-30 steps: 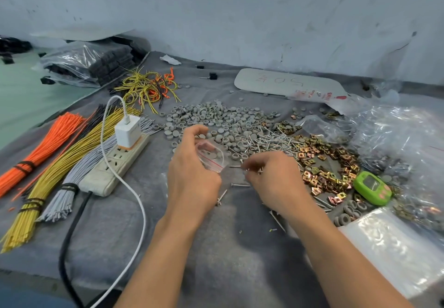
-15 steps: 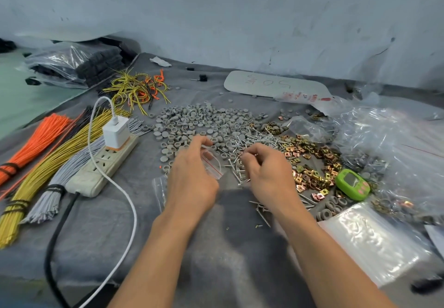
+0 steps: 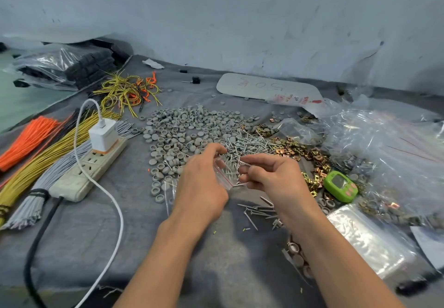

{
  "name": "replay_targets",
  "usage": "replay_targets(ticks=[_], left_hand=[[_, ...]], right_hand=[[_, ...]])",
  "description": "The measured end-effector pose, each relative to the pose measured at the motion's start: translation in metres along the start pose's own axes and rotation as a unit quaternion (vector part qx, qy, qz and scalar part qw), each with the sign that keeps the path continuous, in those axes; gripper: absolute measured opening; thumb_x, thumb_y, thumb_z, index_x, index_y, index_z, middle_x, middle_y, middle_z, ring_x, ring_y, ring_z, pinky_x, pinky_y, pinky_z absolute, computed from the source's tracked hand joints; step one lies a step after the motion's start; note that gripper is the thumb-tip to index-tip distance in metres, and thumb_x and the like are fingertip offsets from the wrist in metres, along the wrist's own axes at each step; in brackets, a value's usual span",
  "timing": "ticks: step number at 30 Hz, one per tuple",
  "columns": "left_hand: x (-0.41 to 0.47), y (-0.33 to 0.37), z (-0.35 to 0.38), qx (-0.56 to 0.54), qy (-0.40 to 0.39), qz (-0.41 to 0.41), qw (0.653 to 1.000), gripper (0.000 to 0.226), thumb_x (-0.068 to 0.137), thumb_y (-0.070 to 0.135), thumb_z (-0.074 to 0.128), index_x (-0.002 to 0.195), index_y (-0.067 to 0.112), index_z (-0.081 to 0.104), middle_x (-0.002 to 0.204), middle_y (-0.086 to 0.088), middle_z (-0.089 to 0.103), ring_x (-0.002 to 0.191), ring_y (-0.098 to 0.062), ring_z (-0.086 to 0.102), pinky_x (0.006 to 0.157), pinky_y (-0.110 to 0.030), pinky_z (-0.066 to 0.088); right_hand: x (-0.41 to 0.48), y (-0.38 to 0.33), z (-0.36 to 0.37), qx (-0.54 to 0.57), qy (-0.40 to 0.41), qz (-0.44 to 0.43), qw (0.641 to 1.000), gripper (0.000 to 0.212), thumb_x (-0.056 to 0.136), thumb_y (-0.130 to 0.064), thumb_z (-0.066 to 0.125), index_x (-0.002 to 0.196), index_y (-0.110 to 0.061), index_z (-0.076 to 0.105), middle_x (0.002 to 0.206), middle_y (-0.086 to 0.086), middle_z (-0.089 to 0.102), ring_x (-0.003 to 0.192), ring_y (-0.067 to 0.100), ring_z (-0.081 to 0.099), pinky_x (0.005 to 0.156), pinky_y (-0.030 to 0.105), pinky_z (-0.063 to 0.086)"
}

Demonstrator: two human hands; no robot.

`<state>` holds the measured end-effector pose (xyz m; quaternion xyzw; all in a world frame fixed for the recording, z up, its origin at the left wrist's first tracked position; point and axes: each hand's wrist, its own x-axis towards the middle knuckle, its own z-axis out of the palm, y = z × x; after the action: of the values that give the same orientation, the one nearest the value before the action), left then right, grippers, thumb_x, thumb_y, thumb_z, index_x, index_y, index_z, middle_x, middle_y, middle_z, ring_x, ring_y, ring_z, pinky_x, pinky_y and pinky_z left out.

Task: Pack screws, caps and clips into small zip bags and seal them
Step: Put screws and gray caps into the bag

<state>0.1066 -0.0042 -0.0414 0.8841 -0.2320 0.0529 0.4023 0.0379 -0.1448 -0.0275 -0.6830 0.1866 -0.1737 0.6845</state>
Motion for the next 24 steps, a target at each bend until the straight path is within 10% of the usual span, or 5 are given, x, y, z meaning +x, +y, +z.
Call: replay_targets(ticks=[11, 16, 19, 24], left_hand=[[-0.004, 0.0, -0.001, -0.057, -0.005, 0.045, 0.997, 0.058, 0.074, 0.01, 0.076, 0.115, 0.044, 0.054, 0.1, 0.017, 0.069, 0.09, -0.004, 0.064, 0.077, -0.024, 0.051], [-0.006, -0.006, -0.002, -0.065, 0.041, 0.08, 0.994, 0.059, 0.068, 0.018, 0.079, 0.112, 0.047, 0.055, 0.094, 0.018, 0.07, 0.084, -0.002, 0.065, 0.072, -0.025, 0.053], [-0.001, -0.011, -0.009, -0.12, 0.091, 0.05, 0.987, 0.067, 0.065, 0.013, 0.086, 0.112, 0.048, 0.053, 0.092, 0.023, 0.069, 0.082, 0.002, 0.065, 0.071, -0.011, 0.047], [0.004, -0.011, -0.022, -0.306, 0.162, -0.013, 0.938, 0.065, 0.062, 0.011, 0.085, 0.114, 0.04, 0.06, 0.097, 0.017, 0.073, 0.086, -0.009, 0.072, 0.074, -0.057, 0.062]], right_hand=[[0.0, -0.001, 0.02, -0.262, -0.018, -0.138, 0.955, 0.016, 0.077, -0.015, 0.088, 0.084, -0.028, 0.085, 0.063, -0.018, 0.072, 0.055, -0.005, 0.062, 0.054, 0.008, 0.042], [0.004, -0.01, 0.024, -0.148, -0.126, -0.089, 0.977, 0.03, 0.087, 0.0, 0.07, 0.095, -0.025, 0.085, 0.084, -0.005, 0.08, 0.077, 0.006, 0.072, 0.076, 0.029, 0.059], [0.01, -0.016, 0.01, -0.04, -0.085, -0.091, 0.991, 0.042, 0.085, 0.01, 0.065, 0.084, -0.027, 0.085, 0.084, 0.001, 0.08, 0.082, 0.01, 0.075, 0.071, 0.018, 0.056], [0.022, -0.003, -0.013, -0.337, 0.0, -0.044, 0.941, 0.025, 0.088, -0.01, 0.078, 0.08, -0.034, 0.082, 0.072, -0.019, 0.074, 0.071, -0.003, 0.07, 0.061, 0.006, 0.046]])
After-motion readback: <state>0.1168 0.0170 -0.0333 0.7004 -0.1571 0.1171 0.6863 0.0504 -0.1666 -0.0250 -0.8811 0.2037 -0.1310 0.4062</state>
